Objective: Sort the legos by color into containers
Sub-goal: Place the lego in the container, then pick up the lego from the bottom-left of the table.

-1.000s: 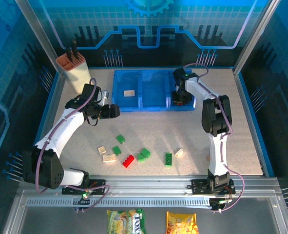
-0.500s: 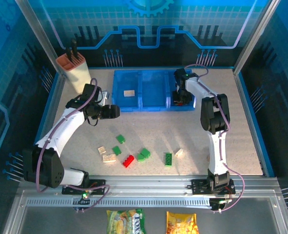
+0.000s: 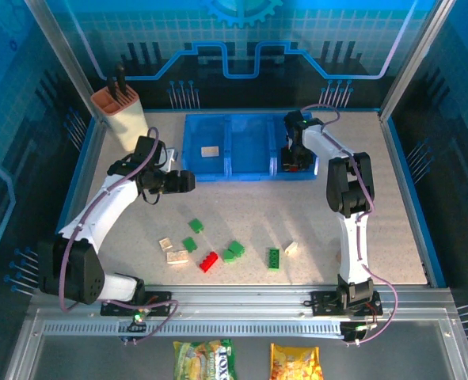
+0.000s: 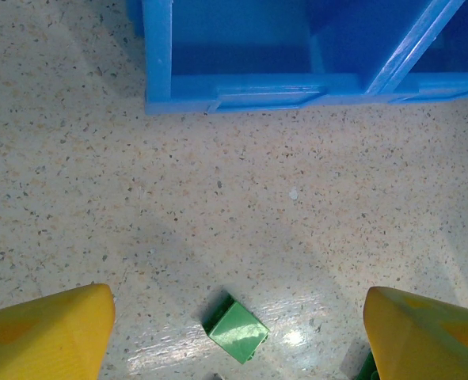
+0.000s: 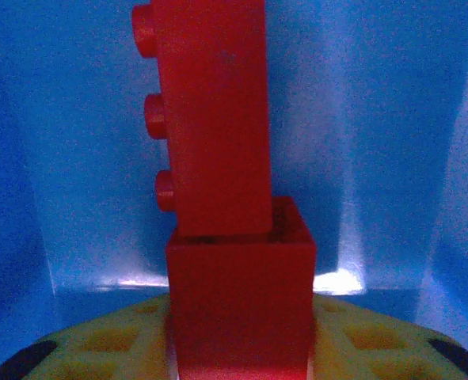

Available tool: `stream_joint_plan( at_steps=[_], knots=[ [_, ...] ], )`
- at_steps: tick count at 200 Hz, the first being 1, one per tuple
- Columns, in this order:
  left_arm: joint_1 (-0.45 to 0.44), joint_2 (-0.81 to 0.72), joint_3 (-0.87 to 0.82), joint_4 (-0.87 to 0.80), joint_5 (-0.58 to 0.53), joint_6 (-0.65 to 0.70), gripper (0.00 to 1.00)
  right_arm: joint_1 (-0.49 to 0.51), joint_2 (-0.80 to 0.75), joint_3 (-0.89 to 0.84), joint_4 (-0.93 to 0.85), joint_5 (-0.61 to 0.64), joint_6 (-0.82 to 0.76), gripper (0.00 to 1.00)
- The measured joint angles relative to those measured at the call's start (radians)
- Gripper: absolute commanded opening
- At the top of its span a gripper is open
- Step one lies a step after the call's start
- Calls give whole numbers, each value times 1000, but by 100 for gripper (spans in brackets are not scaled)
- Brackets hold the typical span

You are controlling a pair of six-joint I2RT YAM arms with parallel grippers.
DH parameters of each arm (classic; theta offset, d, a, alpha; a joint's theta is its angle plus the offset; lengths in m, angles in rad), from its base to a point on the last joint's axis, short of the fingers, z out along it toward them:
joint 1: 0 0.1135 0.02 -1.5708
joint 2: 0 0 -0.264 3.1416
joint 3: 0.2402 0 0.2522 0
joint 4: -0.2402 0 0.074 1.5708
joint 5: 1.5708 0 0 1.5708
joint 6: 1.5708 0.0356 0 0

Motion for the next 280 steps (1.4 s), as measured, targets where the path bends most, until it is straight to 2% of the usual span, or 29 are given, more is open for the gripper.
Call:
stream_joint_plan(
  at_steps=[42, 100, 220, 280],
  knots=[
    [0, 0, 0, 0, 1, 0, 83, 3, -50, 0, -21, 5, 0, 45],
    [0, 0, 0, 0, 12, 0, 83, 13, -216, -40, -40, 12, 0, 45],
    [-7, 19, -3, -42, 25, -3, 82, 150, -606, -499, 6, 16, 100, 46],
    [-71, 21, -20, -129, -62, -84, 81, 196, -690, -668, 66, 19, 144, 46]
  ],
)
